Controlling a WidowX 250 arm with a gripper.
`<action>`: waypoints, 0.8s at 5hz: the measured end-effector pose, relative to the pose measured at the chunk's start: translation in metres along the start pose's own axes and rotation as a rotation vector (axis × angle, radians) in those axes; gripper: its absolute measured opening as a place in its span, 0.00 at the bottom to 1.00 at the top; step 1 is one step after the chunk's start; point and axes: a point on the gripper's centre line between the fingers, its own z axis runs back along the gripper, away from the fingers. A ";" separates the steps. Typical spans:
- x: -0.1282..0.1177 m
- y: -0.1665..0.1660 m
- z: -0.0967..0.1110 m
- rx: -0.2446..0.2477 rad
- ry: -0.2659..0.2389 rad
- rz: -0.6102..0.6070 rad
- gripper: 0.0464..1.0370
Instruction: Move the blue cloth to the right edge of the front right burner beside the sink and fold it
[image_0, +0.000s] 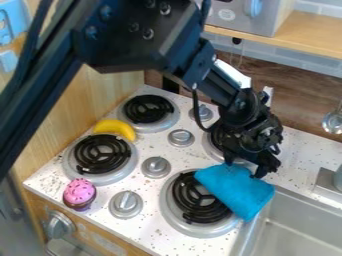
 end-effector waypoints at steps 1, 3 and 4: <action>0.022 -0.007 -0.002 -0.015 -0.047 0.020 0.96; 0.042 -0.012 -0.007 -0.061 -0.103 0.052 0.96; 0.031 0.009 0.011 -0.082 -0.081 0.065 0.96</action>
